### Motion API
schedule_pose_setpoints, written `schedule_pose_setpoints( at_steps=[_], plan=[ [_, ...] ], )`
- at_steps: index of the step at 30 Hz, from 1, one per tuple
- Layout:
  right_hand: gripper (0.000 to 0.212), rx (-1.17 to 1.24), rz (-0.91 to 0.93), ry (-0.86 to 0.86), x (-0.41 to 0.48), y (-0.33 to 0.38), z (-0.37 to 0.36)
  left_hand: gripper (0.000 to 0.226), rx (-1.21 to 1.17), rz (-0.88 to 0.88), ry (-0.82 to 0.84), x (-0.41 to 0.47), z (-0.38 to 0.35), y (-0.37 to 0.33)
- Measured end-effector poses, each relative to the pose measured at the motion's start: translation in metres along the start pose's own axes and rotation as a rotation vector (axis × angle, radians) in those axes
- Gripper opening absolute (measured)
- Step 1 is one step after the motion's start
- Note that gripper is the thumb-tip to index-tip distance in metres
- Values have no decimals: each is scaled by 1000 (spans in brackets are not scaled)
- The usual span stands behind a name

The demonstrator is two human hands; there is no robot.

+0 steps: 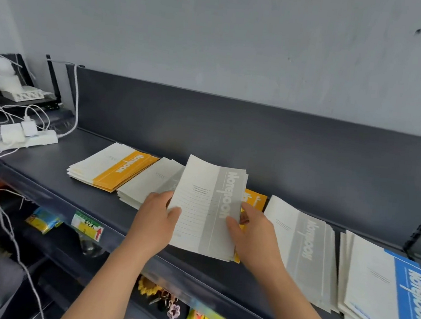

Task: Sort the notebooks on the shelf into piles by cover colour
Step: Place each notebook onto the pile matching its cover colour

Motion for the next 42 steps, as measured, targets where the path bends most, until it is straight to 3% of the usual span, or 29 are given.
schedule_pose_setpoints(
  at_steps=[11,18,25,30,35,39,42],
  plan=[
    [30,-253,16,18,77,33,-48,24,72,83,-80,48,43,56],
    [18,-333,-93,-7,113,57,-77,28,144,46,-5,88,75,89],
    [21,-399,-223,26,129,60,-104,27,247,59,69,121,79,114],
    [24,-425,-221,41,130,63,-107,26,310,49,59,125,76,122],
    [15,-391,-140,2,119,70,-95,39,336,-41,16,117,82,105],
    [39,-397,-142,-97,94,62,-73,43,313,-178,38,105,74,73],
    [46,-426,-167,-152,72,48,-54,42,323,-263,84,96,57,49]
  ],
)
Point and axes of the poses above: each hand's wrist, its own x-axis towards the middle knuckle, its own z-axis out of the back of the hand, y = z × x, the point moved 3 cm from there along x, towards the middle knuckle, and after that the axes turned 14 degrees about y, right-handed, at the moved point
